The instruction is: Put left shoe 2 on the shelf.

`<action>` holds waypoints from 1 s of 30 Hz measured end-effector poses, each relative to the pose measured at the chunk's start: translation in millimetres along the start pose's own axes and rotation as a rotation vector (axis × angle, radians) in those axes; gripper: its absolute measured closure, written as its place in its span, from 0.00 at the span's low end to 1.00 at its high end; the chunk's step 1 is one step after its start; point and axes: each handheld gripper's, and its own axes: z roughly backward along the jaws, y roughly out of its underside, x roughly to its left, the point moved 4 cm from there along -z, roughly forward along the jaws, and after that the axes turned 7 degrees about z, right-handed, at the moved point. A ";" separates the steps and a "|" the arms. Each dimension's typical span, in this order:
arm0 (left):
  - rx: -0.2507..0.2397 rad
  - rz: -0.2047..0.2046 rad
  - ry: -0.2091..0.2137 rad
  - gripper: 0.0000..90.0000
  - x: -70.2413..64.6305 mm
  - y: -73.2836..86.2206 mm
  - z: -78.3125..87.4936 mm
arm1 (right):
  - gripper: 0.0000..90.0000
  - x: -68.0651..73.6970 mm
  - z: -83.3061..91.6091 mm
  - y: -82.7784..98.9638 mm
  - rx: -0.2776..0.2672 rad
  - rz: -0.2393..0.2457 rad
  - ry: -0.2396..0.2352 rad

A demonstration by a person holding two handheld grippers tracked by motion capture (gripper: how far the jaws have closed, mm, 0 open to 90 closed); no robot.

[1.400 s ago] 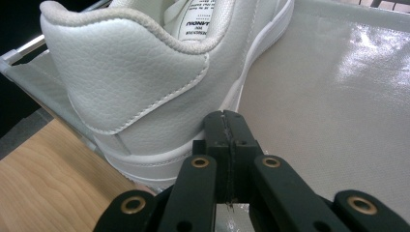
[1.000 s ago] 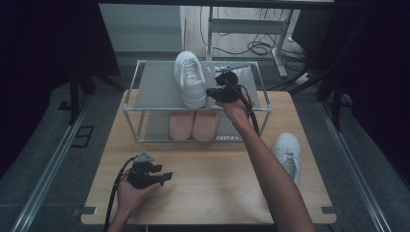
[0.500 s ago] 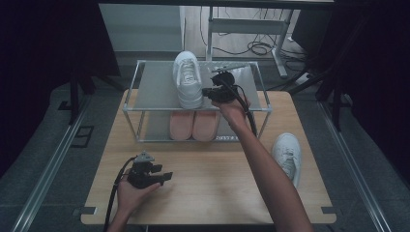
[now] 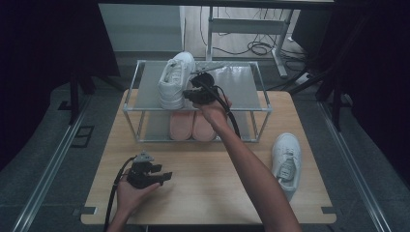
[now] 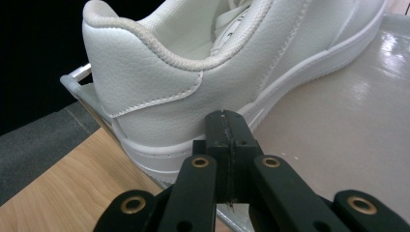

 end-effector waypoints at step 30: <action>0.008 0.002 -0.008 0.46 -0.7 0.6 -1.3 | 1.00 -24.9 76.2 29.5 -0.091 0.034 -0.015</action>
